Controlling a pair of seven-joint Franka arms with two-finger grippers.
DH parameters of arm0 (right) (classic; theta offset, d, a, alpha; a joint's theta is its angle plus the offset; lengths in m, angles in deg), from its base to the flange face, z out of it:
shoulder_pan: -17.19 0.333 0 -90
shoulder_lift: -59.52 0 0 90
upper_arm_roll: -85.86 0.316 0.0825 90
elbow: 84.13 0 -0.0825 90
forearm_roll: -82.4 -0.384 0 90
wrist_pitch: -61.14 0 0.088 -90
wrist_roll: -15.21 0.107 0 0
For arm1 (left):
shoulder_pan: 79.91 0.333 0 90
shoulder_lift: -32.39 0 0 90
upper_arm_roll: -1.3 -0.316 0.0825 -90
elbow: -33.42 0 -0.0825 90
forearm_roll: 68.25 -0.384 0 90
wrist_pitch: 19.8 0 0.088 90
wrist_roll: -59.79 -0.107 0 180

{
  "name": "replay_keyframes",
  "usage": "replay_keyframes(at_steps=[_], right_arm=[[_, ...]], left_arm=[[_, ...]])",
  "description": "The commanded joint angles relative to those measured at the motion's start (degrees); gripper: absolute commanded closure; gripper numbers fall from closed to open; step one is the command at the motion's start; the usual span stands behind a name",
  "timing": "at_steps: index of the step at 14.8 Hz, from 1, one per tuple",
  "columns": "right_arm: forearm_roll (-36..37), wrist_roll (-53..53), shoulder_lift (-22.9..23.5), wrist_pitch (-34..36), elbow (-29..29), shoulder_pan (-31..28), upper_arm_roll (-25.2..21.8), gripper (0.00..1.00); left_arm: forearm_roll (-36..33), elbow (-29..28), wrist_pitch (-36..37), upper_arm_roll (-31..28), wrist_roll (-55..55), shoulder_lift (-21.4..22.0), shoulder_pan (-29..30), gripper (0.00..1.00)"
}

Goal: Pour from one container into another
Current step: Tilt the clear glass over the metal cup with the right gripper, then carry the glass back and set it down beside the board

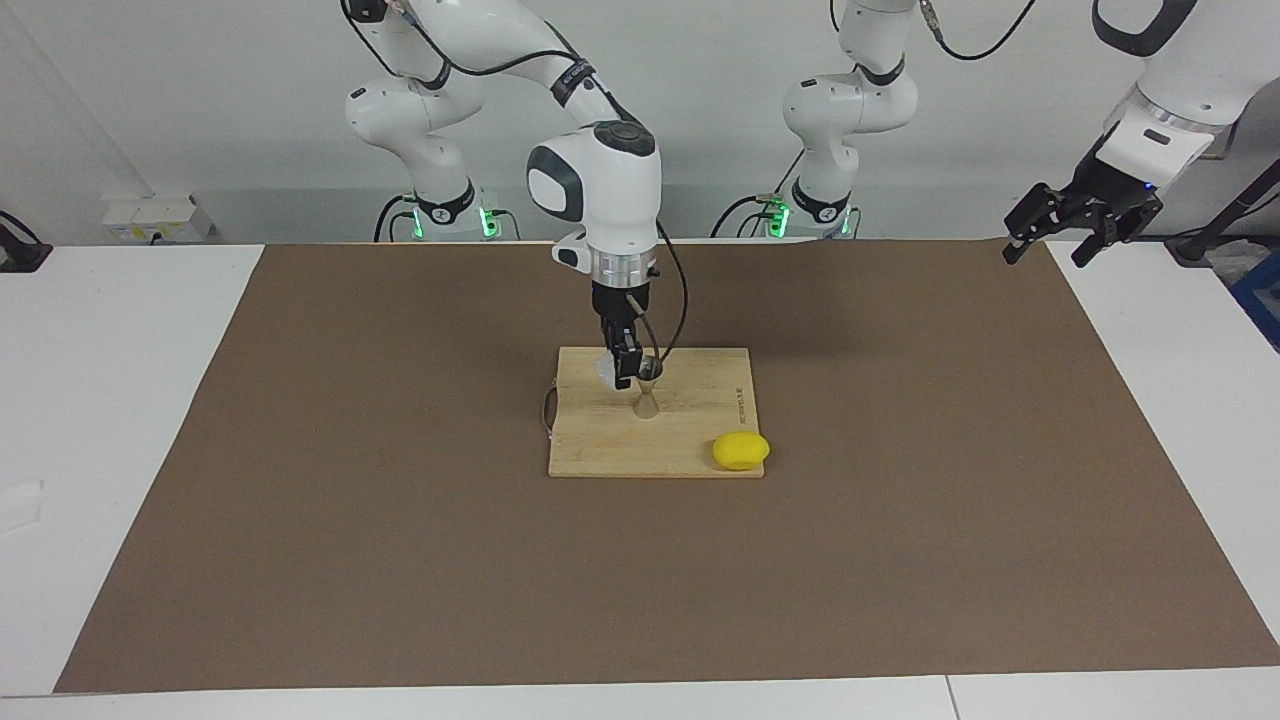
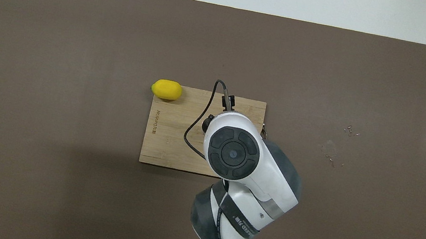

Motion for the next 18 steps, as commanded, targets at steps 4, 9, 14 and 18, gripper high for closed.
replay_keyframes(at_steps=[4,9,14,18], right_arm=[[-1.9,2.0,0.4,0.2,0.7,-0.8,0.2,1.0],[-5.7,1.4,0.5,-0.4,0.7,-1.5,0.2,1.0],[-8.4,0.3,0.5,-0.2,0.7,-2.4,0.3,1.0],[-13.9,-2.6,0.6,0.2,0.6,-3.8,0.3,1.0]], left_arm=[[-1.2,-0.8,0.8,0.1,0.5,1.2,-0.5,0.0],[-1.5,-0.8,0.8,-0.1,0.6,1.2,0.7,0.0],[-6.5,-0.7,0.6,0.2,0.7,1.2,-0.3,0.0],[-6.5,-0.8,0.9,0.4,0.5,1.2,-0.1,0.0]])
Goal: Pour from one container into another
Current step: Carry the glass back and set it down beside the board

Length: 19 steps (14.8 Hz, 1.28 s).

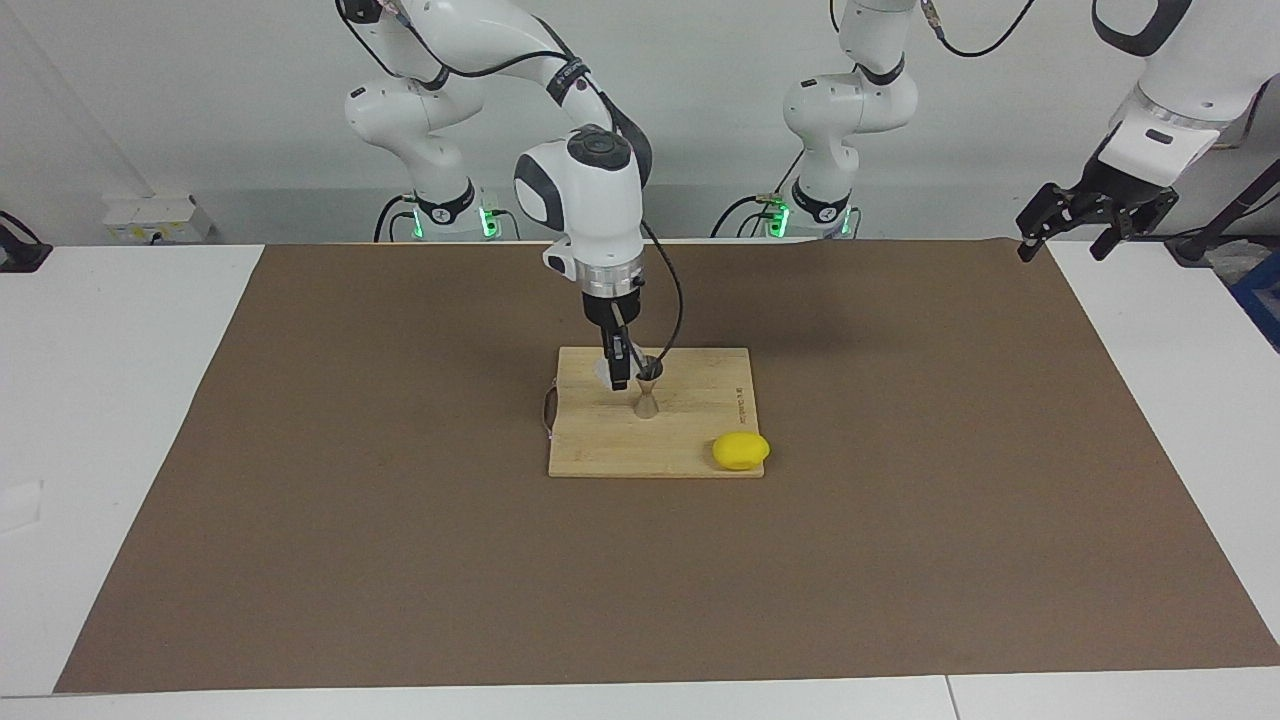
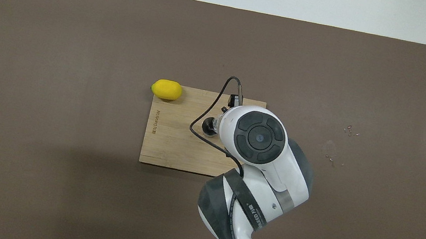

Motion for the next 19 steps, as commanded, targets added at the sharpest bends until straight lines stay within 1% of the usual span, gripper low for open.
replay_keyframes(at_steps=[1,3,7,9,13,16,19], right_arm=[[-5.8,-4.4,0.4,0.2,0.6,-2.4,0.6,1.0],[-12.7,-8.6,0.5,0.2,0.3,-3.7,0.5,1.0],[-23.3,-16.9,0.4,0.1,-1.3,-7.7,0.6,1.0],[-29.0,-23.2,-0.2,-0.1,-3.3,-10.1,0.5,1.0],[-41.7,-39.7,-0.6,-0.5,-8.4,-18.2,0.5,1.0],[-46.9,-48.7,-0.7,1.2,-11.1,-24.3,0.5,1.0],[-47.8,-57.3,0.1,5.4,-11.6,-30.2,0.5,1.0]], left_arm=[[-1.3,-1.1,0.6,0.2,0.5,1.4,-0.3,0.0],[-1.3,-1.2,0.7,0.3,0.5,1.5,-0.4,0.0],[-1.3,-1.2,0.6,0.2,0.5,1.5,-0.3,0.0],[-1.3,-1.2,0.6,0.2,0.5,1.5,-0.4,0.0],[-1.3,-1.2,0.6,0.2,0.5,1.5,-0.4,0.0],[-1.3,-1.2,0.6,0.3,0.5,1.5,-0.4,0.0],[-1.3,-1.2,0.6,0.3,0.5,1.5,-0.3,0.0]])
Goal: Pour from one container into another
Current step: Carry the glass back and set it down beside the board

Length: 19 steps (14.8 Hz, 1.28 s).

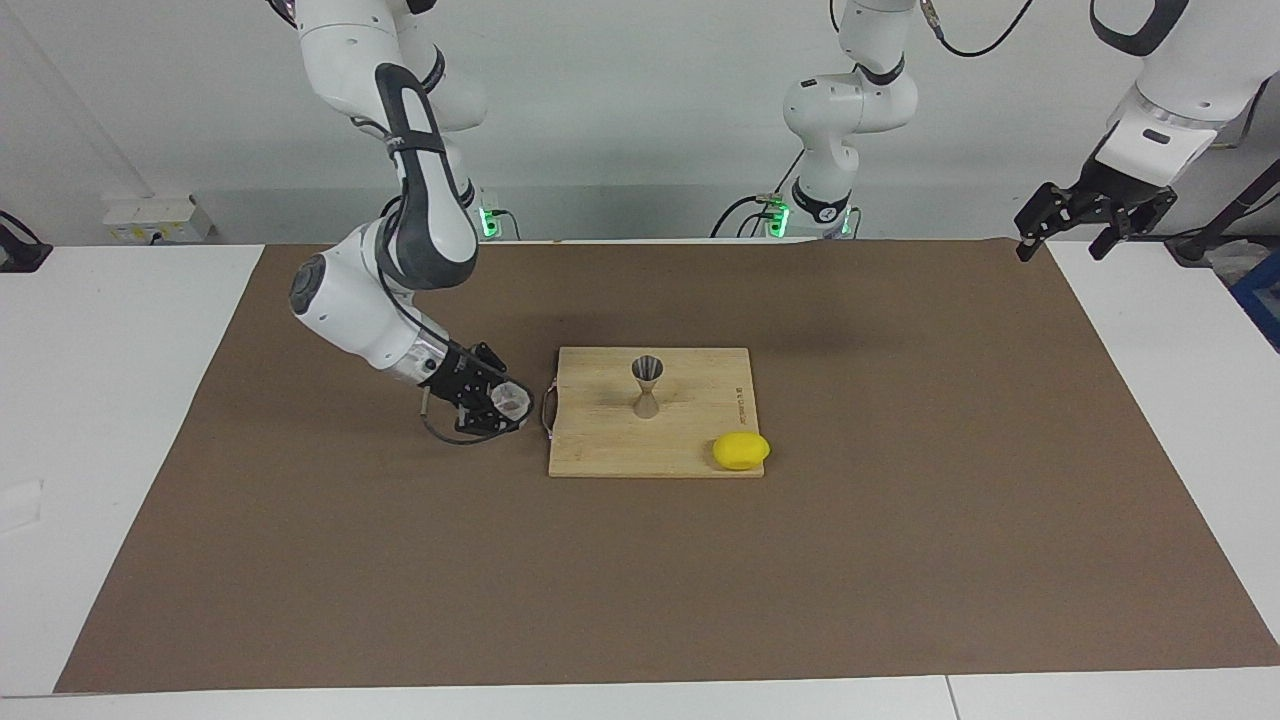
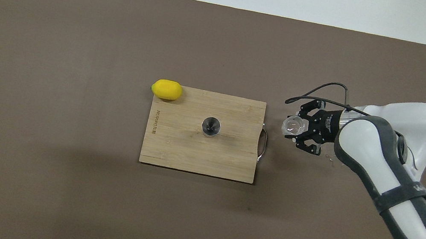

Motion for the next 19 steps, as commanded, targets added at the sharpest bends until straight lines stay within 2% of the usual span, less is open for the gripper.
replay_keyframes(at_steps=[1,2,7,10,12,13,14,19], right_arm=[[-2.1,-11.3,0.4,4.7,-1.1,-6.1,0.8,1.0],[-2.2,-15.9,1.4,6.5,-1.1,-8.8,0.8,1.0],[-2.1,-25.7,4.7,10.1,-1.0,-16.3,0.8,1.0],[-2.2,-26.6,4.8,10.4,-1.3,-16.9,0.7,1.0],[-2.2,-26.1,4.5,9.2,-2.5,-17.0,0.5,0.49],[-2.1,-26.1,4.5,8.6,-2.7,-17.5,0.5,0.17],[-2.1,-26.0,4.3,8.2,-3.2,-17.7,0.4,0.02],[-1.3,-25.9,0.9,8.3,-3.3,-18.8,0.1,0.0]], left_arm=[[-1.1,-1.2,0.6,0.0,0.5,1.4,-0.4,0.0],[-1.1,-1.2,0.5,0.1,0.5,1.4,-0.4,0.0],[-1.1,-1.2,0.5,0.0,0.5,1.4,-0.3,0.0],[-1.1,-1.2,0.5,0.0,0.5,1.4,-0.4,0.0],[-1.1,-1.2,0.6,0.0,0.5,1.4,-0.4,0.0],[-1.1,-1.2,0.5,0.1,0.5,1.4,-0.4,0.0],[-1.1,-1.2,0.5,0.0,0.5,1.4,-0.4,0.0],[-1.1,-1.2,0.5,0.0,0.5,1.4,-0.4,0.0]])
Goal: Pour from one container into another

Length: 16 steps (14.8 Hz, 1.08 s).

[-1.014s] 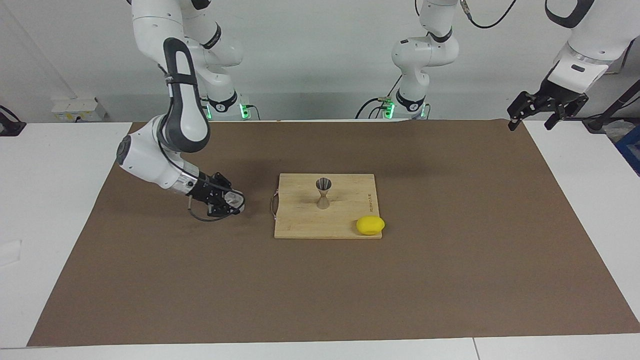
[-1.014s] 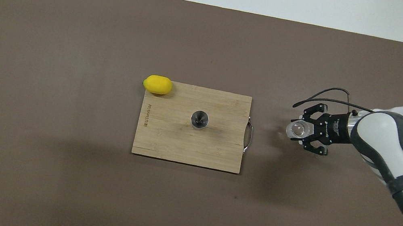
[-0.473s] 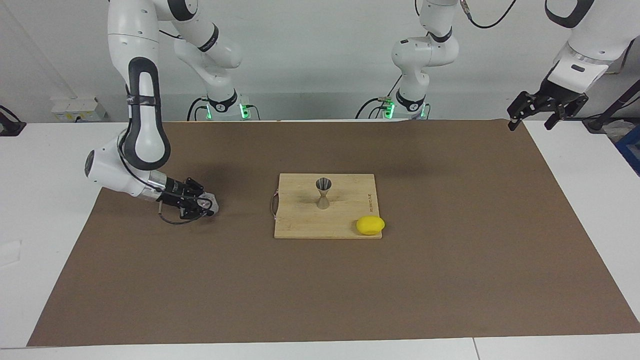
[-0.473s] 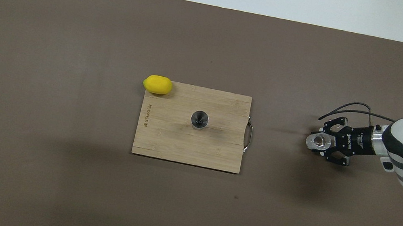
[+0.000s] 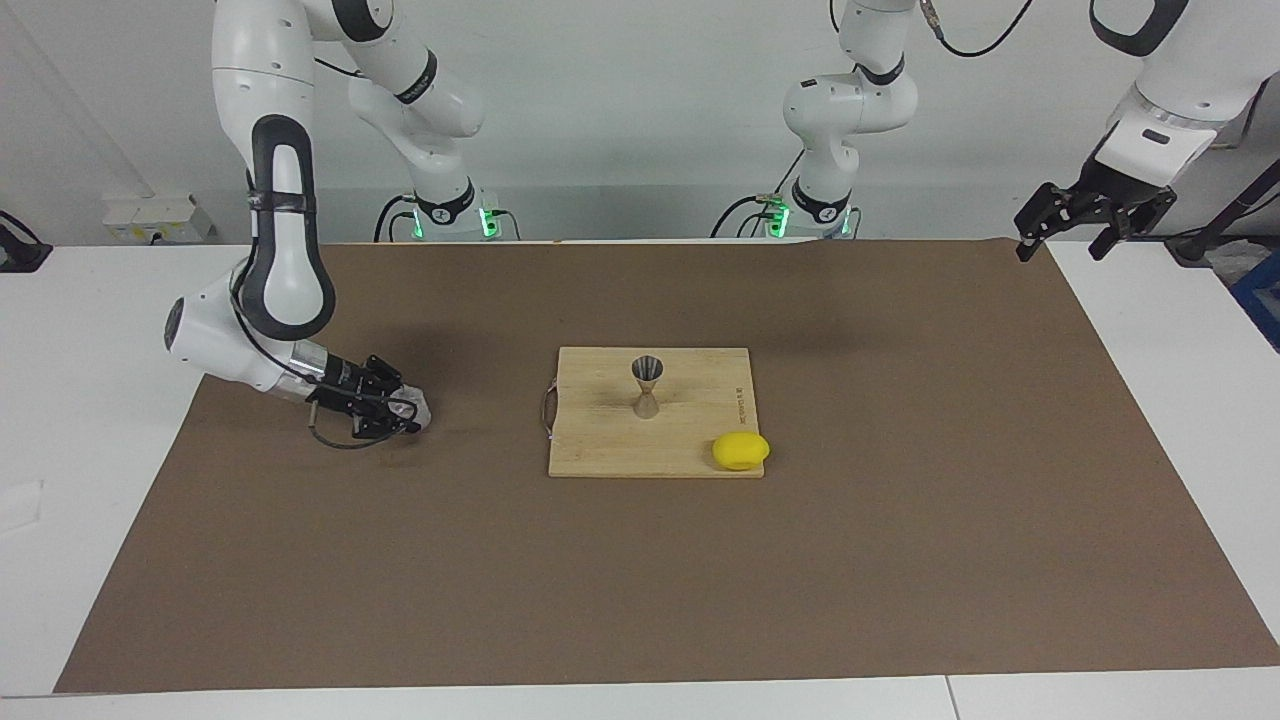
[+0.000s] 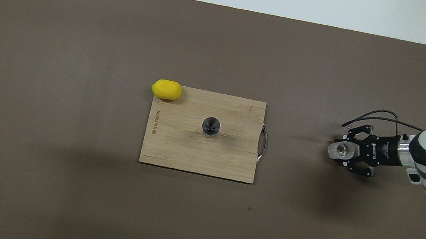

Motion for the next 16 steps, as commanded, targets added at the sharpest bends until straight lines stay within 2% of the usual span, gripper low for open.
replay_keyframes(at_steps=[1,6,10,13,16], right_arm=[[-0.9,-1.0,-4.3,-0.6,-1.6,-2.0,0.4,0.0],[3.9,-2.2,-10.2,0.1,-1.7,-4.3,0.4,0.0],[14.7,-6.3,-15.0,1.7,-1.6,-3.1,0.9,0.0],[25.1,-12.1,-16.8,2.6,-1.3,3.2,1.1,0.0],[29.3,-16.8,-20.0,3.6,-1.0,8.9,1.1,0.0]], left_arm=[[-1.1,-1.2,0.5,-0.1,0.5,1.4,-0.4,0.0],[-1.1,-1.2,0.6,-0.1,0.5,1.4,-0.4,0.0],[-1.1,-1.2,0.5,0.0,0.5,1.4,-0.4,0.0],[-1.1,-1.2,0.5,-0.1,0.5,1.4,-0.4,0.0],[-1.1,-1.2,0.5,-0.1,0.5,1.4,-0.4,0.0]])
